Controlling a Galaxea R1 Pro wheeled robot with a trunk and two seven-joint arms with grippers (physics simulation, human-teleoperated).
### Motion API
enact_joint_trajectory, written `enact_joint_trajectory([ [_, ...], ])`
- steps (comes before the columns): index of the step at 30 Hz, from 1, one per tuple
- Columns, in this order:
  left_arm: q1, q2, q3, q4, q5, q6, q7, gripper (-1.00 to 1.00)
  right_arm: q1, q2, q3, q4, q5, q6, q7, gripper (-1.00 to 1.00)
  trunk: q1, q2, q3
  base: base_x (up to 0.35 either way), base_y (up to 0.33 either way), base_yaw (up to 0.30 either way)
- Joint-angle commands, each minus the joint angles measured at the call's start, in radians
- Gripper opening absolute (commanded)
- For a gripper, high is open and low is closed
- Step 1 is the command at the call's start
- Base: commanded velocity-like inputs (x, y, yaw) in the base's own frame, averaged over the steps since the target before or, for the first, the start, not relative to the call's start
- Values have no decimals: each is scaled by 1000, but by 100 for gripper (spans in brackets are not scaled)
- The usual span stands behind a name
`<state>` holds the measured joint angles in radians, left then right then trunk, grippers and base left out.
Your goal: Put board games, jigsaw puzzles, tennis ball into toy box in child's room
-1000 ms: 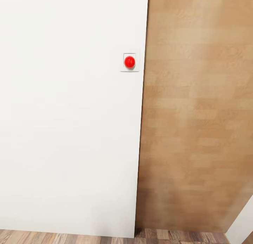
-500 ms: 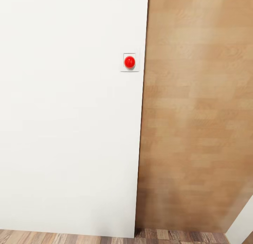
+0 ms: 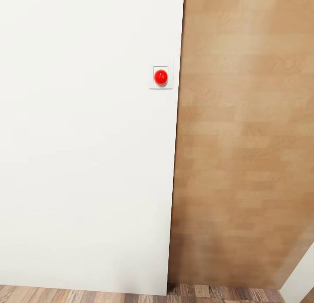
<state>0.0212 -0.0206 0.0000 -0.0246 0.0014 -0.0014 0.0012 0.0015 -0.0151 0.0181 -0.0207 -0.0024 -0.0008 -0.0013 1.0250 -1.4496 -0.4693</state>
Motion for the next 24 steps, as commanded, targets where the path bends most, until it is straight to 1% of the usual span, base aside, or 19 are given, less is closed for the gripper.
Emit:
enact_joint_trajectory([
  [1, 1, 0, 0, -2, 0, 0, 0, 100, 0, 0, 2, -1, 0, 0, 0, 100, 0, 0, -1, 0, 0, 0],
  [6, 1, 0, 0, -2, 0, 0, 0, 100, 0, 2, 2, -2, 0, -1, 0, 100, 0, 0, -1, 0, 0, 4],
  [11, 18, -6, 0, -9, 1, 0, 0, 100, 0, 6, 1, 0, 0, 0, 1, 100, 0, 0, -1, 0, 0, 86],
  [16, 26, -10, 0, -13, 1, 0, 0, 100, 0, 7, 1, 1, 0, 1, 1, 100, 0, 0, -1, 0, 0, 187],
  [24, 33, -12, 0, -15, 1, 1, 0, 100, 0, 7, 1, 2, 1, 2, 1, 100, 0, 0, -1, 0, 0, 247],
])
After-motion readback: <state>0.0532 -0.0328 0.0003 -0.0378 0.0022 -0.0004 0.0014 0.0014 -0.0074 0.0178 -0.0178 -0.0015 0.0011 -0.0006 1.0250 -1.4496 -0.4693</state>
